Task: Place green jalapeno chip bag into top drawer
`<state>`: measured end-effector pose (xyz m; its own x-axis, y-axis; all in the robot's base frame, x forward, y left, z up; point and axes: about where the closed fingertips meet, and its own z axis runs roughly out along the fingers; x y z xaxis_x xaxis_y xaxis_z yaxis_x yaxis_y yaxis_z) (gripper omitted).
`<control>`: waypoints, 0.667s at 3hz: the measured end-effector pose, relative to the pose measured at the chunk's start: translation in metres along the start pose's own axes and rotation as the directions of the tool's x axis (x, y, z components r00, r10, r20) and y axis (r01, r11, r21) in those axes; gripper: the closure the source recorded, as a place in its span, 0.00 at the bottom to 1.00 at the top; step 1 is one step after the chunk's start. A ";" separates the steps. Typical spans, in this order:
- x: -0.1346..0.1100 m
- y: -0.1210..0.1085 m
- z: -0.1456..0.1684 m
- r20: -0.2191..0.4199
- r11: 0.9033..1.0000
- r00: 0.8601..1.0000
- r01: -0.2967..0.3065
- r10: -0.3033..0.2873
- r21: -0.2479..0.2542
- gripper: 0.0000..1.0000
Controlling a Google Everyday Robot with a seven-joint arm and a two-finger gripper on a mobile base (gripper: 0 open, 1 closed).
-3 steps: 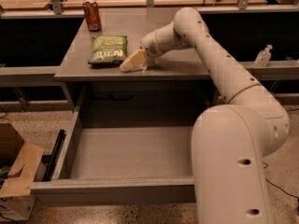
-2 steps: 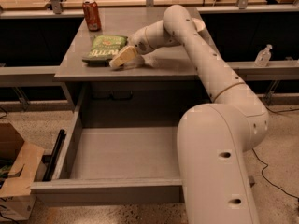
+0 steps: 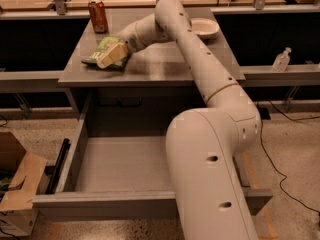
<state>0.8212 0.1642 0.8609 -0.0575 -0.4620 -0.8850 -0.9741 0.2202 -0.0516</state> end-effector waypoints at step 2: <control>0.019 0.009 0.030 -0.077 0.998 0.996 -0.053 0.049 -0.043 0.17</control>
Offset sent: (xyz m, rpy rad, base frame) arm 0.0057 0.0140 -0.0703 -0.1349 0.1827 -0.0320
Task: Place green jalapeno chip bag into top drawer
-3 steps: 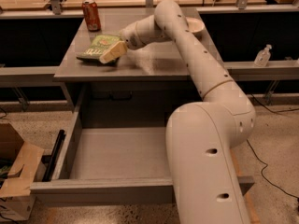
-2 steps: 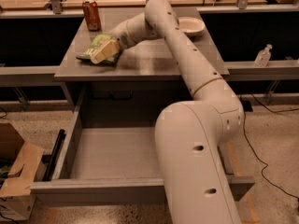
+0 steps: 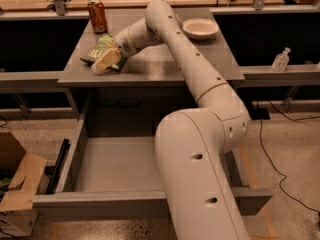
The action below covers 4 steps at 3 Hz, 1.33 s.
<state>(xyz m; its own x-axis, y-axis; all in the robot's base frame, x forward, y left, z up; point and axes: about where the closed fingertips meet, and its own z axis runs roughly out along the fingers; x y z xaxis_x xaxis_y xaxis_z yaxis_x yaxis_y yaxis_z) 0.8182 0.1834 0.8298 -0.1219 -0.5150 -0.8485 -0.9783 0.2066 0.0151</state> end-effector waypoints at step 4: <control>-0.018 0.001 -0.012 0.000 1.000 1.000 0.000 0.000 0.001 1.00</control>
Offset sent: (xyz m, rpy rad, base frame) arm -0.0075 -0.0417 0.0392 -0.0829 -0.0888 -0.0825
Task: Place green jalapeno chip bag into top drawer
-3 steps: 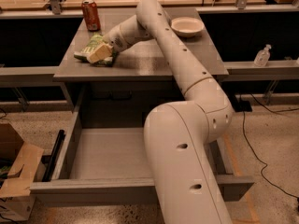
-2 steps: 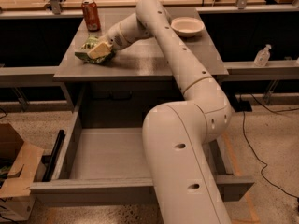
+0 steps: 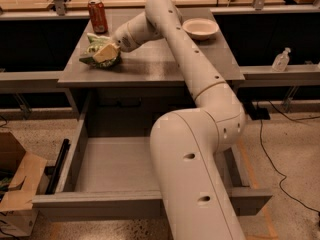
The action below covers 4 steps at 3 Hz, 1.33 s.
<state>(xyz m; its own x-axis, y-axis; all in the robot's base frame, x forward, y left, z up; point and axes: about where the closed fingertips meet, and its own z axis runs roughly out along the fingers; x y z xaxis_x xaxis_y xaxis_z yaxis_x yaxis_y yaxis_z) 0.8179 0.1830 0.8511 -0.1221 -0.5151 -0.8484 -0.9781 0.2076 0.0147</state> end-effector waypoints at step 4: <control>-0.001 0.000 -0.002 -0.001 1.000 1.000 -0.001 0.001 0.001 0.63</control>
Offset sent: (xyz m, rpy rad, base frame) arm -0.2130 -0.2295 0.0885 -0.2616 0.0883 -0.2664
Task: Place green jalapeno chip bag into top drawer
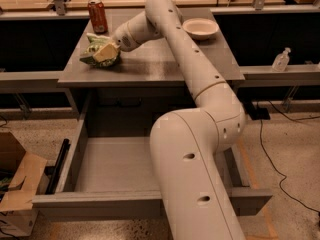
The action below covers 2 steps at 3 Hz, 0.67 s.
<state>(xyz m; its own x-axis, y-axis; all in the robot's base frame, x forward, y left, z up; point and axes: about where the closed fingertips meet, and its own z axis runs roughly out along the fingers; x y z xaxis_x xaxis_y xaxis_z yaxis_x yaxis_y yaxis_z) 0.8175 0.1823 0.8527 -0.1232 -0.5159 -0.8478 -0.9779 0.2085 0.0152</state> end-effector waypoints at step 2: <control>0.000 0.002 0.001 -0.006 1.000 1.000 0.001 -0.001 -0.008 0.87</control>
Offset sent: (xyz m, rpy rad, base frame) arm -0.0787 -0.0285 0.0144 -0.0396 0.0236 -0.0562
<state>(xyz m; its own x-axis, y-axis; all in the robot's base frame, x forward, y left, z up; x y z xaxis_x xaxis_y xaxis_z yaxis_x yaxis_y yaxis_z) 0.8153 0.1838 0.8519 -0.1234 -0.5211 -0.8445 -0.9793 0.2015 0.0188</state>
